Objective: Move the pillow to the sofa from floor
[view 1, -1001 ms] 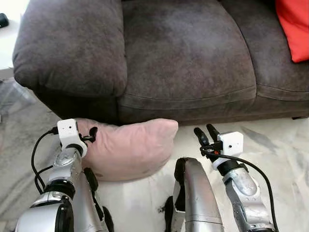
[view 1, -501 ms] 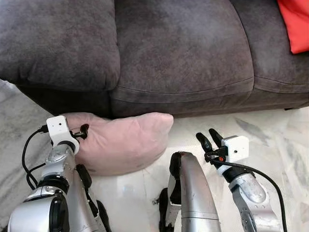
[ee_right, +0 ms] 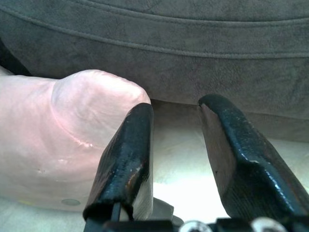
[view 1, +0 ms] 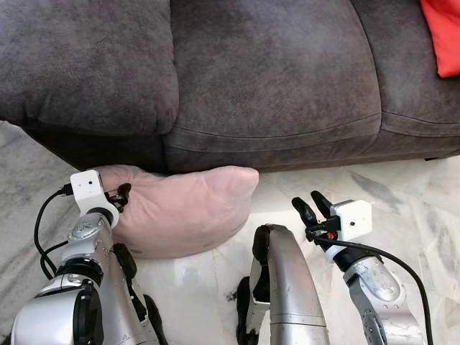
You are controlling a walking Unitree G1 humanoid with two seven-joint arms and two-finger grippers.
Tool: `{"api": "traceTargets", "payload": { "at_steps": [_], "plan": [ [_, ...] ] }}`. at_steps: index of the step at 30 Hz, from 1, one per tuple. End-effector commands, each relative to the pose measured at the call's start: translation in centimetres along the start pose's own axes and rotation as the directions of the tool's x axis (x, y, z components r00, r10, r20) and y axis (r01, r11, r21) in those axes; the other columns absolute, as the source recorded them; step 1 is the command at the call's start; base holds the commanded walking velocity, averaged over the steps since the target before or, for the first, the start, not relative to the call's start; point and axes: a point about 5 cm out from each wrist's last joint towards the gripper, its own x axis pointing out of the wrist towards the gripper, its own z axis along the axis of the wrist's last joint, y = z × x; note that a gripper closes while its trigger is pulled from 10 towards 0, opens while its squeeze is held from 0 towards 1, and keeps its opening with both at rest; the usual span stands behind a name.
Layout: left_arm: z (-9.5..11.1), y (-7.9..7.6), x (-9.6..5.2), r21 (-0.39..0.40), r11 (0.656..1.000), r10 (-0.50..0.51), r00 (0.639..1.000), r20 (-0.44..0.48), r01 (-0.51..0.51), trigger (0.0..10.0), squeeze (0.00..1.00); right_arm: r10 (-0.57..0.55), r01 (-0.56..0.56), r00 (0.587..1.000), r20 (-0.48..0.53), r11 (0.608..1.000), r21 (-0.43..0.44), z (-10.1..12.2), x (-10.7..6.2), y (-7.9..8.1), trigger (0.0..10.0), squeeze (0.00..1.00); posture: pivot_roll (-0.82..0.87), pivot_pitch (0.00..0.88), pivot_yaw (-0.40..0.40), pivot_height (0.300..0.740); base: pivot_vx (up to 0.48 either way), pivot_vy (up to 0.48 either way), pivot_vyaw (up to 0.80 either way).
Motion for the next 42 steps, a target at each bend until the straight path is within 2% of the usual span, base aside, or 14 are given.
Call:
{"api": "traceTargets", "payload": {
  "at_steps": [1, 17, 21, 32, 34, 37, 38, 39, 42],
  "plan": [
    [-2.0, 0.7, -0.5, -0.005, 1.000, 0.019, 0.996, -0.090, -0.020, 0.0, 0.00, -0.013, 0.013, 1.000, -0.021, 1.000, 0.010, -0.3, -0.6, -0.2, 10.0, 0.00, -0.11, 0.445, -0.187, 0.469, 0.000, 0.000, 0.00],
    [-1.7, 0.4, -0.5, 0.012, 1.000, -0.014, 0.998, -0.057, 0.015, 0.0, 0.00, -0.023, 0.024, 0.999, -0.021, 1.000, 0.019, -0.5, -0.3, -0.2, 10.0, 0.00, -0.09, 0.431, -0.173, 0.469, 0.000, 0.000, 0.00],
    [-1.9, -0.2, -0.7, 0.072, 0.996, -0.049, 0.998, -0.026, 0.051, 0.0, 0.00, -0.027, 0.028, 0.999, -0.021, 0.999, 0.031, -0.8, -0.1, 0.0, 10.0, 0.00, -0.08, 0.425, -0.165, 0.469, 0.000, 0.000, 0.00],
    [-2.9, -1.4, -1.4, 0.094, 0.992, -0.088, 0.996, 0.027, 0.085, 0.0, 0.00, -0.031, 0.031, 0.999, -0.008, 0.999, 0.045, -0.8, 0.8, 0.4, 10.0, 0.00, -0.06, 0.398, -0.143, 0.469, 0.000, 0.000, 0.00],
    [-2.9, -1.4, -1.6, 0.092, 0.993, -0.083, 0.995, 0.049, 0.078, 0.0, 0.00, -0.032, 0.032, 0.999, -0.008, 0.998, 0.048, -1.0, 1.1, 0.5, 10.0, 0.00, -0.04, 0.385, -0.133, 0.469, 0.000, 0.000, 0.00],
    [-2.9, -1.8, -2.1, 0.127, 0.988, -0.105, 0.989, 0.100, 0.092, 0.0, 0.00, -0.038, 0.038, 0.999, -0.003, 0.998, 0.056, -1.1, 1.5, 0.6, 10.0, 0.00, -0.03, 0.378, -0.125, 0.469, 0.000, 0.000, 0.00],
    [-2.7, -2.0, -2.3, 0.166, 0.982, -0.109, 0.985, 0.130, 0.086, 2.0, 0.00, -0.037, 0.037, 0.999, -0.003, 0.998, 0.058, -1.2, 1.8, 0.7, 10.0, 0.00, -0.02, 0.367, -0.116, 0.469, 0.000, 0.000, 0.00],
    [-2.6, -2.2, -2.5, 0.169, 0.982, -0.113, 0.982, 0.155, 0.086, 10.0, 0.00, -0.037, 0.037, 0.999, -0.001, 0.998, 0.060, -1.3, 1.9, 0.8, 10.0, 0.00, -0.01, 0.362, -0.112, 0.469, 0.000, 0.000, 0.00],
    [-2.5, -2.5, -3.4, 0.138, 0.987, -0.108, 0.969, 0.222, 0.079, 10.0, 0.00, -0.039, 0.038, 0.999, 0.004, 0.997, 0.070, -1.5, 2.2, 1.0, 10.0, 0.00, 0.00, 0.351, -0.102, 0.469, 0.000, 0.000, 0.00]
  ]
}}
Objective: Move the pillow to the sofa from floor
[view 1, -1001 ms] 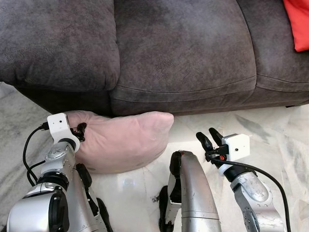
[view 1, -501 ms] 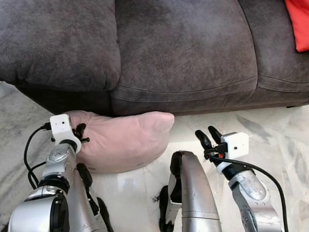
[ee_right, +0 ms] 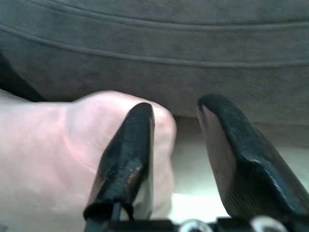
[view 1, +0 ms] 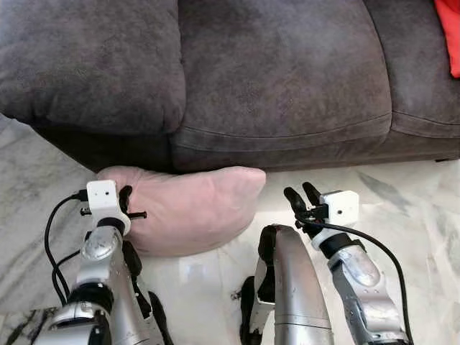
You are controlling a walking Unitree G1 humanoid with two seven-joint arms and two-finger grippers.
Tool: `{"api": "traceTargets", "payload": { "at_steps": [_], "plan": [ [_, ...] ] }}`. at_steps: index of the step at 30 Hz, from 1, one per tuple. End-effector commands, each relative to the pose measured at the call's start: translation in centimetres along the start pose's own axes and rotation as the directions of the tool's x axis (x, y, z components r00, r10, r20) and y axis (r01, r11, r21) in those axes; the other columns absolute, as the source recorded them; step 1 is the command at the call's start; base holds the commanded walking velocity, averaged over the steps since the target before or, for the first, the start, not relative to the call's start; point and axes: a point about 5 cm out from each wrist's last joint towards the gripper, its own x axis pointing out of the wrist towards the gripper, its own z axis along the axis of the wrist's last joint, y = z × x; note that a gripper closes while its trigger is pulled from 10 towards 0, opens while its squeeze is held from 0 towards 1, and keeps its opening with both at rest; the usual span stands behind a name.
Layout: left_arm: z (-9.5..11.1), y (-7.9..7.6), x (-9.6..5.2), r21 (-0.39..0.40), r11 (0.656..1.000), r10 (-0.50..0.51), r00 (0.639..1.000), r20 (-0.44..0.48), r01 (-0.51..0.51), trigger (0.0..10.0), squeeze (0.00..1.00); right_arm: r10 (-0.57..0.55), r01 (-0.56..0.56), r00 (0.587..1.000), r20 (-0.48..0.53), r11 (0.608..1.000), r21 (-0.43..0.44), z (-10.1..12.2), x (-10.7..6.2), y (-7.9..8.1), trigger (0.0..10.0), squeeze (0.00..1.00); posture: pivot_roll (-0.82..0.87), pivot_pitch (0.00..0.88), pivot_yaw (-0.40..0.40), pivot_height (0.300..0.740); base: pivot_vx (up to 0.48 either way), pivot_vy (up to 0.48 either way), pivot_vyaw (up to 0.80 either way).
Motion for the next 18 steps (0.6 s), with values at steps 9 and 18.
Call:
{"api": "traceTargets", "payload": {
  "at_steps": [9, 18],
  "plan": [
    [-0.6, -1.6, -2.2, -0.035, 0.999, 0.006, 0.998, 0.059, -0.004, 10.0, 0.00, -0.027, 0.027, 0.999, -0.037, 0.999, 0.021, -1.9, 0.1, 0.1, 10.0, 0.00, 0.03, 0.301, -0.068, 0.469, 0.000, 0.000, 0.00],
    [0.3, -2.2, -1.8, -0.037, 0.999, 0.000, 0.997, 0.078, 0.003, 10.0, 0.00, -0.049, 0.049, 0.999, -0.010, 0.999, 0.024, -1.8, 0.9, -0.2, 10.0, 0.00, 0.04, 0.271, -0.048, 0.469, -0.263, 0.000, 0.00]
  ]
}}
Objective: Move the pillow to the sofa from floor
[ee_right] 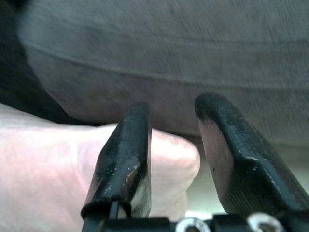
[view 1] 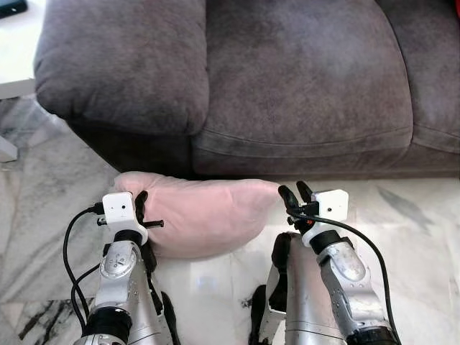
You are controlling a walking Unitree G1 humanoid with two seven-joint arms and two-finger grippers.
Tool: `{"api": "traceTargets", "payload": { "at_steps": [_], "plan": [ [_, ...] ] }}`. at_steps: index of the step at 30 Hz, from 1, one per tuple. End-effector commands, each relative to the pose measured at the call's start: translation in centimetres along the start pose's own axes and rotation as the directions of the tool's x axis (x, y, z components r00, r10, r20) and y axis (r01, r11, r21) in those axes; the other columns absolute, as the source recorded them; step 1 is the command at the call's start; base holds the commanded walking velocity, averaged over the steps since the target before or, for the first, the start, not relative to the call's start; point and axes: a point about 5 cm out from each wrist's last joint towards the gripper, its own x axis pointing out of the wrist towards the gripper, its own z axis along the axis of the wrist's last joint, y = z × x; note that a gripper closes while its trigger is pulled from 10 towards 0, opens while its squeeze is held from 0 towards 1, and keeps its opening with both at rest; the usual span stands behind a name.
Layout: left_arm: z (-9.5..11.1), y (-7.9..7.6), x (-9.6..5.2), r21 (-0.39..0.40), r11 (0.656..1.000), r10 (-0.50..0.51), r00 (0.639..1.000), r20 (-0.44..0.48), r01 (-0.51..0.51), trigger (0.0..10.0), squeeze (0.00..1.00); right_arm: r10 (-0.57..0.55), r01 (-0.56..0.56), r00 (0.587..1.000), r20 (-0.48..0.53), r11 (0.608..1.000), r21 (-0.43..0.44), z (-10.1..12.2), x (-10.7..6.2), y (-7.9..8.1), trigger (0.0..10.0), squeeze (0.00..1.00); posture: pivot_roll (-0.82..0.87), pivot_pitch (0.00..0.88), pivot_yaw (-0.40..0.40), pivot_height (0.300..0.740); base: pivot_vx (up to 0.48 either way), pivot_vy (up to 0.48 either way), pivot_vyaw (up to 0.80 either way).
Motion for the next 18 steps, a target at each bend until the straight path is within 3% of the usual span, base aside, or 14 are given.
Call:
{"api": "traceTargets", "payload": {
  "at_steps": [1, 18],
  "plan": [
    [0.85, 0.26, 0.08, 0.008, 1.000, 0.014, 0.999, 0.039, -0.014, 10.0, 0.00, -0.029, 0.029, 0.999, -0.025, 1.000, 0.007, -0.90, -0.57, -0.45, 10.0, 0.00, 0.04, 0.270, -0.047, 0.469, -0.281, 0.000, 0.00],
    [1.40, 0.12, 0.48, 0.001, 1.000, 0.010, 0.999, 0.047, -0.010, 10.0, 0.00, -0.044, 0.044, 0.999, -0.007, 0.999, 0.018, -1.28, 0.28, -0.22, 10.0, 0.00, 0.06, 0.236, -0.025, 0.469, -0.310, 0.000, 0.00]
  ]
}}
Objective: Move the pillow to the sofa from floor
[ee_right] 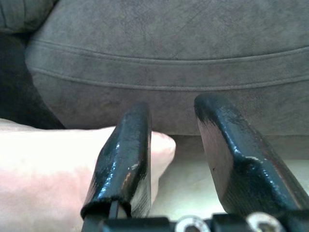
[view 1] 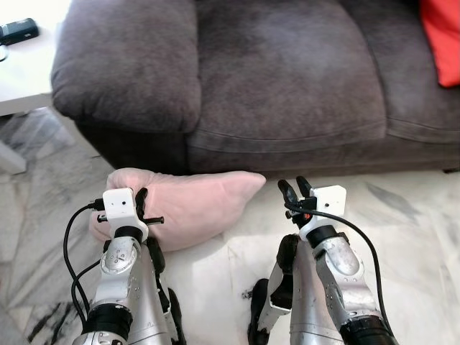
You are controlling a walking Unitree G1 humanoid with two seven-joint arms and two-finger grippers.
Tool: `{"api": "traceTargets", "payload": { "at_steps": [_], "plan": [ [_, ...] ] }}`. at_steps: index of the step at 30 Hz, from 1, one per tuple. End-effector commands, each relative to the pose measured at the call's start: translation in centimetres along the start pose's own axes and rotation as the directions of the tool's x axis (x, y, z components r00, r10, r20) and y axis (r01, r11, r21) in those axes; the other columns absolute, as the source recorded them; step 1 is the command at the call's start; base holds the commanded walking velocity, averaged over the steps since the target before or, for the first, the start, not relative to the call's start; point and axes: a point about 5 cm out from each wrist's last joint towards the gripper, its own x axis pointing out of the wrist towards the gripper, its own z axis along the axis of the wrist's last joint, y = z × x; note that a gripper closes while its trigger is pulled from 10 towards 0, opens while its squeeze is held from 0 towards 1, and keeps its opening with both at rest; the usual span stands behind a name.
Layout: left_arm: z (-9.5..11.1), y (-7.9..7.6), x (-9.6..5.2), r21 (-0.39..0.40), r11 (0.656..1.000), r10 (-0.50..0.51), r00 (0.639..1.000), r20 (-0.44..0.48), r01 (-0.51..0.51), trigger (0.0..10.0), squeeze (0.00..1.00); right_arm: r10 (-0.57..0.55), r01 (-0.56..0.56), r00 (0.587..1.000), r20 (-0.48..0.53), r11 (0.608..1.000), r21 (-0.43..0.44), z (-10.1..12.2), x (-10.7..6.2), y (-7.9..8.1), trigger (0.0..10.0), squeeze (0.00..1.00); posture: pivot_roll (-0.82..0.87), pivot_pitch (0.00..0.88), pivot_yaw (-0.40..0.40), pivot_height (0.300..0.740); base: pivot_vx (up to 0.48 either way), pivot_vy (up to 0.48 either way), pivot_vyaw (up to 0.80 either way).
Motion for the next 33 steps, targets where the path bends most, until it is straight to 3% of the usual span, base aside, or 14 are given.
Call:
{"api": "traceTargets", "payload": {
  "at_steps": [1, 25, 33],
  "plan": [
    [1.13, 0.32, 0.19, 0.003, 1.000, 0.010, 0.998, 0.054, -0.010, 10.0, 0.00, -0.016, 0.016, 0.999, -0.032, 1.000, 0.008, -0.91, -0.47, -0.19, 10.0, 0.00, 0.06, 0.236, -0.024, 0.469, -0.349, 0.000, 0.00],
    [1.29, 0.16, 0.44, 0.005, 1.000, 0.011, 0.998, 0.054, -0.011, 10.0, 0.00, -0.022, 0.022, 0.999, -0.030, 1.000, 0.017, -1.15, -0.32, -0.38, 10.0, 0.00, 0.06, 0.211, -0.020, 0.469, -0.359, 0.000, 0.00],
    [1.59, 0.07, 0.36, 0.020, 1.000, 0.006, 0.997, 0.075, -0.008, 10.0, 0.00, -0.025, 0.025, 1.000, 0.004, 0.999, 0.022, -0.71, -0.25, -0.52, 10.0, 0.00, 0.06, 0.217, -0.022, 0.482, 0.000, 0.000, 0.00]
  ]
}}
